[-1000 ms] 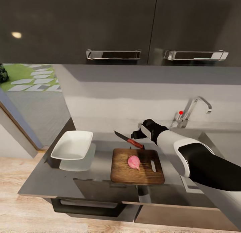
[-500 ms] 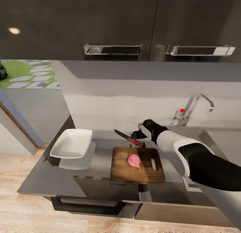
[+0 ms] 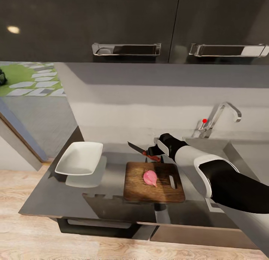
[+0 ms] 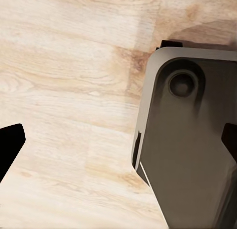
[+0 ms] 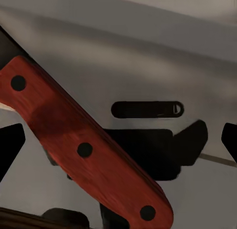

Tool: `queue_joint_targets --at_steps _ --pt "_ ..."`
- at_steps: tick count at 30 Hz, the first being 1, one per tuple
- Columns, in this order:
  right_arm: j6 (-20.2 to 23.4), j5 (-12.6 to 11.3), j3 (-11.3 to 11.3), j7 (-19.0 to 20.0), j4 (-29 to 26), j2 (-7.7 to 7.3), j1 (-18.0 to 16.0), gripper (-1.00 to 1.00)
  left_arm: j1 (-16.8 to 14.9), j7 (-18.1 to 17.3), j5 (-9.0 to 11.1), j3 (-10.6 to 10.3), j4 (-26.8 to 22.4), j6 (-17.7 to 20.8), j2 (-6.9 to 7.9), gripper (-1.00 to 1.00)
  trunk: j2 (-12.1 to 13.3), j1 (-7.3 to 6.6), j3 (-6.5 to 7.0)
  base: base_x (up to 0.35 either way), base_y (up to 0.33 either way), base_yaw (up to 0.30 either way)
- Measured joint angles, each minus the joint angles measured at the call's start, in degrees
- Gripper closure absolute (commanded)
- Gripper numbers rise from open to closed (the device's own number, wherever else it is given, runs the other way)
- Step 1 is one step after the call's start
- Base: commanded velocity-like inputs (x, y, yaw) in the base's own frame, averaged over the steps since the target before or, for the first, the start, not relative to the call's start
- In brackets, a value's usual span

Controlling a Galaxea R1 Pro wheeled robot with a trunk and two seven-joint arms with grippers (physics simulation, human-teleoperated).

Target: In the kitchen, take the Vidalia onion out of the sink, dice it on the chopping board with the paring knife, put the diced onion into the bowl on the countertop, then place both the paring knife and the chopping board into the sink.

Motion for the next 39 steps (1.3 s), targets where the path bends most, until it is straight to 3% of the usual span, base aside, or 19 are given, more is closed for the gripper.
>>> queue_joint_targets --at_steps 10,23,24,39 --pt "0.14 0.02 0.02 -0.02 0.00 0.00 0.00 -1.00 0.00 0.00 0.00 0.06 0.00 0.00 0.00 -1.00 -0.01 0.00 -0.88 0.000 0.000 0.000" --pt "0.19 0.24 0.30 -0.09 -0.05 0.00 -0.04 -1.00 0.00 0.00 0.00 0.05 0.00 0.00 0.00 -1.00 -0.04 -0.02 -1.01 0.000 0.000 0.000" --pt "0.19 0.24 0.29 -0.10 -0.05 0.00 -0.04 1.00 0.00 0.00 0.00 0.05 0.00 0.00 0.00 -1.00 -0.04 -0.02 -1.01 0.000 0.000 0.000" --pt "0.18 0.22 0.25 -0.18 -0.05 0.00 -0.04 1.00 0.00 0.00 0.00 0.06 0.00 0.00 0.00 -1.00 -0.04 -0.02 -1.01 0.000 0.000 0.000"
